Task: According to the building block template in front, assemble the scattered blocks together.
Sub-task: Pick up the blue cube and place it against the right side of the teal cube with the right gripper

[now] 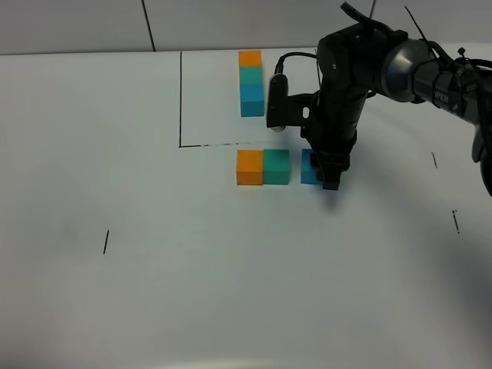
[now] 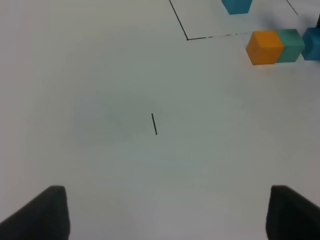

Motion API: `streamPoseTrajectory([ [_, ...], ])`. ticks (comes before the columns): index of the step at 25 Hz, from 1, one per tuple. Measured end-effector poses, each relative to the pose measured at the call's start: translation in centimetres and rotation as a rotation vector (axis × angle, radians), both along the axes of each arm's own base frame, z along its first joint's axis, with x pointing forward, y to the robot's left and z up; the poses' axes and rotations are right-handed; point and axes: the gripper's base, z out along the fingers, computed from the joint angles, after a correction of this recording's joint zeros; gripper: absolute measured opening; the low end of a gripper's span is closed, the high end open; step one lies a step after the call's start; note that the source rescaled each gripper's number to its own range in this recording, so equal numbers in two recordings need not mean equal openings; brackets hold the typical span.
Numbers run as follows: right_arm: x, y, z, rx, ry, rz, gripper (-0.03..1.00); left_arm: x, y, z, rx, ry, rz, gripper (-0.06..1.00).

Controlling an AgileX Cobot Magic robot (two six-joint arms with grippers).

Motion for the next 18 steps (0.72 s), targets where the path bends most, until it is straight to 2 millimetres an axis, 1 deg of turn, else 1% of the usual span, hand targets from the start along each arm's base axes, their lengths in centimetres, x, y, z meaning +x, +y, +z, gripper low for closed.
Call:
streamPoseTrajectory([
  [6, -0.17, 0.55, -0.04, 0.021, 0.001, 0.011, 0.02, 0.00, 0.00, 0.00, 0.000, 0.000, 0.000, 0.78],
  [18, -0.07, 0.69, -0.02, 0.035, -0.011, 0.022, 0.02, 0.00, 0.00, 0.00, 0.000, 0.000, 0.000, 0.78],
])
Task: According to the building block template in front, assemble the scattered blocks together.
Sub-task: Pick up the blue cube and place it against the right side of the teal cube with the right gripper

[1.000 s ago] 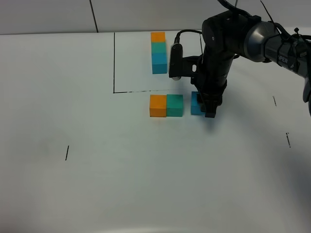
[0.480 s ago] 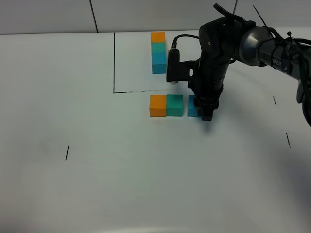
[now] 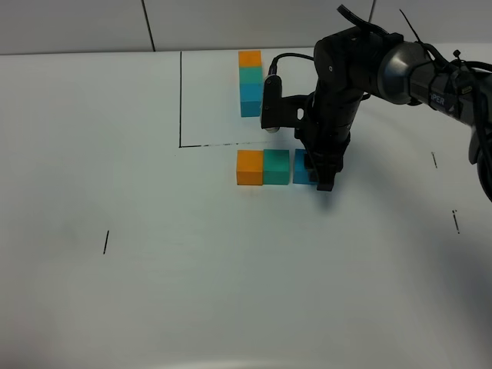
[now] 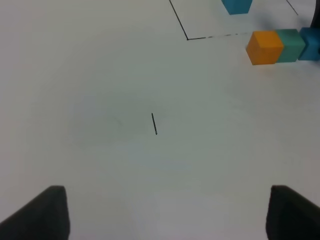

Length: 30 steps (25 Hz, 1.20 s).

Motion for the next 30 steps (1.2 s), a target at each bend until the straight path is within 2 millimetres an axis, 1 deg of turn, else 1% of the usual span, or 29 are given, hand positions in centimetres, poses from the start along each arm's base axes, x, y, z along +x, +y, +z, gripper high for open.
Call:
streamPoseTrajectory([
  [30, -0.03, 0.47, -0.35, 0.012, 0.013, 0.037, 0.02, 0.00, 0.00, 0.00, 0.000, 0.000, 0.000, 0.78],
])
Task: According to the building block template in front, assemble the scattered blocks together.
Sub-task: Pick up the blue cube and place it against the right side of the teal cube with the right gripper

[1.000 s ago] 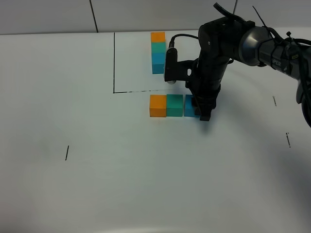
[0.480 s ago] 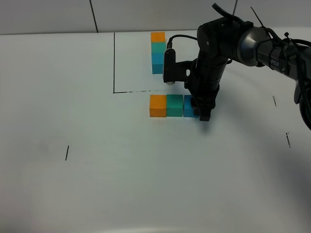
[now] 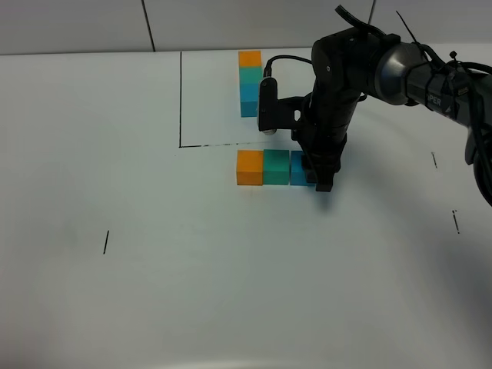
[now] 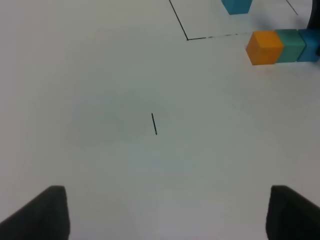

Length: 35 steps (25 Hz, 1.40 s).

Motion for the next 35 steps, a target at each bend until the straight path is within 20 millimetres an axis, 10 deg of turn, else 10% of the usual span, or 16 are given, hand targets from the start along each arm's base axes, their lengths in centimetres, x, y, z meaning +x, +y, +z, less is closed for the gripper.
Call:
streamPoseTrajectory([
  [35, -0.25, 0.66, -0.18, 0.005, -0.005, 0.081, 0.12, 0.00, 0.00, 0.00, 0.000, 0.000, 0.000, 0.78],
])
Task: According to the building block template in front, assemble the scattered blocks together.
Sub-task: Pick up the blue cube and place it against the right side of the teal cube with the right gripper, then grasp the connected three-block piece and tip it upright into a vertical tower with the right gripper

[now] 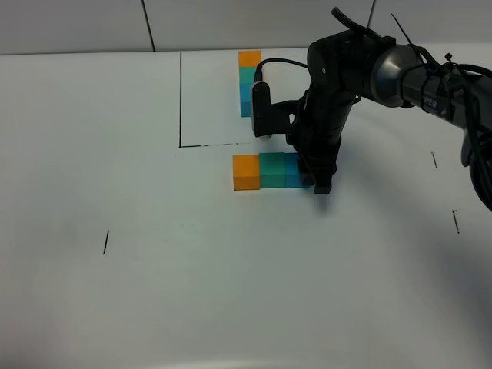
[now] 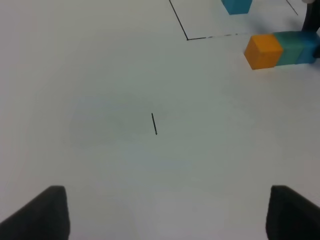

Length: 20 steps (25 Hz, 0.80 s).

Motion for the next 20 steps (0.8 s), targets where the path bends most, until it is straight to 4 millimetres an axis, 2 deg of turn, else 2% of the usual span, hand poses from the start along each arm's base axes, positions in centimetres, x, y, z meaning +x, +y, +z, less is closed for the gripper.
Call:
streamPoseTrajectory([
  [3, -0.1, 0.1, -0.2, -0.001, 0.008, 0.000, 0.40, 0.0, 0.0, 0.0, 0.000, 0.000, 0.000, 0.78],
  [5, -0.1, 0.1, 0.4, 0.005, 0.000, -0.006, 0.60, 0.0, 0.0, 0.0, 0.000, 0.000, 0.000, 0.78],
  [8, -0.4, -0.1, 2.1, 0.018, -0.009, -0.050, 0.78, 0.0, 0.0, 0.0, 0.000, 0.000, 0.000, 0.78],
  [11, -0.9, -1.0, 4.5, 0.041, -0.015, -0.144, 0.83, 0.0, 0.0, 0.0, 0.000, 0.000, 0.000, 0.78],
  [15, -2.7, -4.6, 6.6, 0.111, -0.039, -0.329, 0.83, 0.0, 0.0, 0.0, 0.000, 0.000, 0.000, 0.78],
  [20, -8.2, -10.3, 8.3, 0.284, -0.136, -0.621, 0.83, 0.0, 0.0, 0.0, 0.000, 0.000, 0.000, 0.78],
])
